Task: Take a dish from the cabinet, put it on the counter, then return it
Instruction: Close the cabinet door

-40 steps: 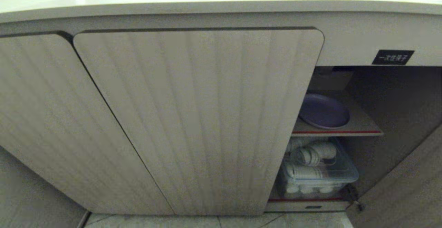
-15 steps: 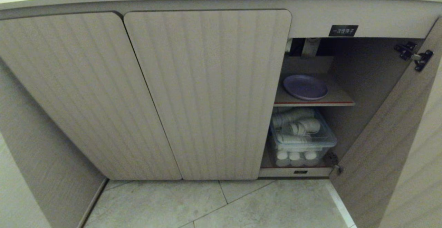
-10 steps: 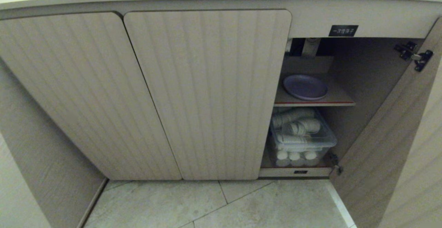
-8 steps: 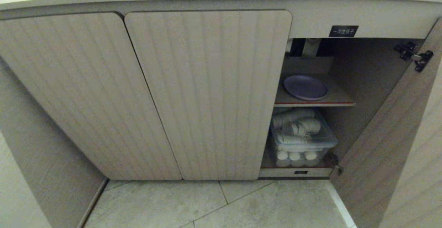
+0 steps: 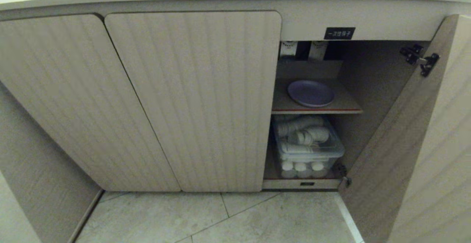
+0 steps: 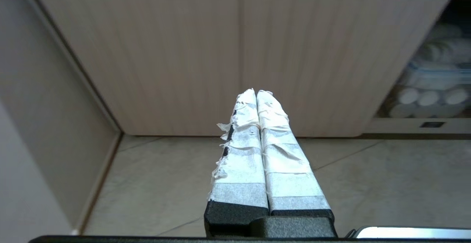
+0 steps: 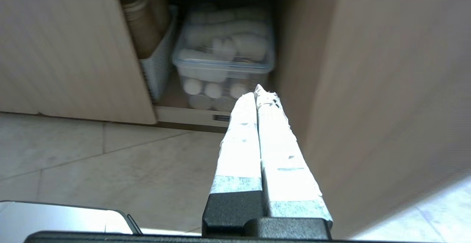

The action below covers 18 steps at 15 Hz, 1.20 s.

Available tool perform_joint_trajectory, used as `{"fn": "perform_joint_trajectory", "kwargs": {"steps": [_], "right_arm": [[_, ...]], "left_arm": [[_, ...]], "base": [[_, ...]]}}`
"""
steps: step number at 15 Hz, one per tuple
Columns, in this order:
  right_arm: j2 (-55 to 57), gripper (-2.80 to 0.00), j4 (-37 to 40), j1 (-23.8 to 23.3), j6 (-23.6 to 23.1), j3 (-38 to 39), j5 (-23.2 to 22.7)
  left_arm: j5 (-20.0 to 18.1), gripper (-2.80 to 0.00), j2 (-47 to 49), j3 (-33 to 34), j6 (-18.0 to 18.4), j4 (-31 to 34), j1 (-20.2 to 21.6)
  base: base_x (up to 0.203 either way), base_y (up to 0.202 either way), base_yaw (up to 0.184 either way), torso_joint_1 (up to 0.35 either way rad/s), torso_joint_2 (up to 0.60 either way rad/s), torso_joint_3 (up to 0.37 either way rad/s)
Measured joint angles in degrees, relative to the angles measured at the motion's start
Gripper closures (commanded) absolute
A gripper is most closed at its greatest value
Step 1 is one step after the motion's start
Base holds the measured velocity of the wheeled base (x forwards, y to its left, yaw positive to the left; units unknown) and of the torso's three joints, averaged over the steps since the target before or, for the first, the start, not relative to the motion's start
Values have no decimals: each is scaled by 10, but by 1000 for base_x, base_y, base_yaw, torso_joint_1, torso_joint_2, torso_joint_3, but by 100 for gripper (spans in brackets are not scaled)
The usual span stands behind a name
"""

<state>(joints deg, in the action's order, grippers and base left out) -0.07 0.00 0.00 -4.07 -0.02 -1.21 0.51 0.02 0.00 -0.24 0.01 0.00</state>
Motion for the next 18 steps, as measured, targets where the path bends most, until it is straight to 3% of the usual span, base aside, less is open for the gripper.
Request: {"fn": "perform_joint_trajectory", "kwargs": {"steps": [9,18], "right_arm": [[0,0,0,1,0,0,0],[0,0,0,0,0,0,0]], "left_arm": [[0,0,0,0,0,0,0],[0,0,0,0,0,0,0]], "base": [[0,-178,2,1,3,3],[0,0,0,0,0,0]]}}
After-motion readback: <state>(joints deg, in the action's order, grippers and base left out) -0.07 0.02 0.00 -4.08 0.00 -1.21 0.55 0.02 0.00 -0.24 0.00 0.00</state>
